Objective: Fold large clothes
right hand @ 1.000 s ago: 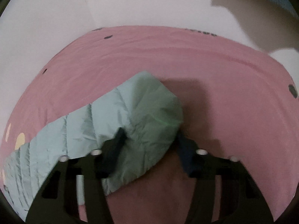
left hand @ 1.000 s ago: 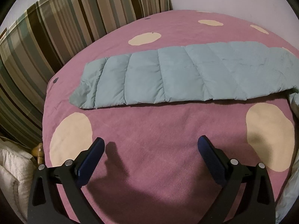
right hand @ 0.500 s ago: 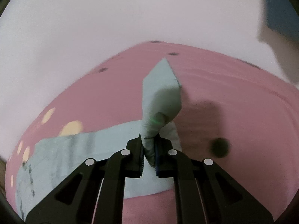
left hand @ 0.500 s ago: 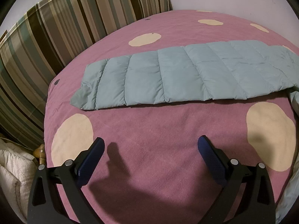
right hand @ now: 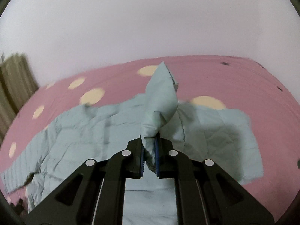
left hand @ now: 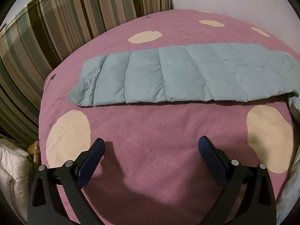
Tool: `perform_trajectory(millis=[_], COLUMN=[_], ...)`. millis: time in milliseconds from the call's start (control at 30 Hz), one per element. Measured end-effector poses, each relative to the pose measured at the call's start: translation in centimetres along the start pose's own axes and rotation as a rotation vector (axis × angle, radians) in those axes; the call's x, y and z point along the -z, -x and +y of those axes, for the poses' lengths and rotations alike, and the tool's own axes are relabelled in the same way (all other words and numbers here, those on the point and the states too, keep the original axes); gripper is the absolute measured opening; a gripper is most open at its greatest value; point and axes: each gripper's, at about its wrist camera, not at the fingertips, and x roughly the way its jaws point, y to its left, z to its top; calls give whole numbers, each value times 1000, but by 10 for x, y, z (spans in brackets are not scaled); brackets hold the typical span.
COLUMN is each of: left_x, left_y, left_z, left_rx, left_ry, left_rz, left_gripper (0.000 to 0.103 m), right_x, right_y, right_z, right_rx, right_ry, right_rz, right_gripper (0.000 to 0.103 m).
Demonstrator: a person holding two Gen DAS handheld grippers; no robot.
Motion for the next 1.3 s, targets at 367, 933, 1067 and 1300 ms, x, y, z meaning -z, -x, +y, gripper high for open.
perform_trajectory(millis=[367,933,1067,1300], left_x=[0,1,0,1], left_y=[-1,0,0,0], left_z=[0,0,0,0], left_rx=[4,3,2,0], left_ry=[3,3,2,1], left_rz=[1,2,1,0], left_gripper=[99,99,99,99], right_x=[30,70,61,29], right_y=[-52,-74,-37,6], right_z=[136,184,166,49], right_rx=[-98,-184,-239,-151], right_ry=[224,357,330,150], right_rz=[123,237,185,101], right_gripper=[8,49,53,29])
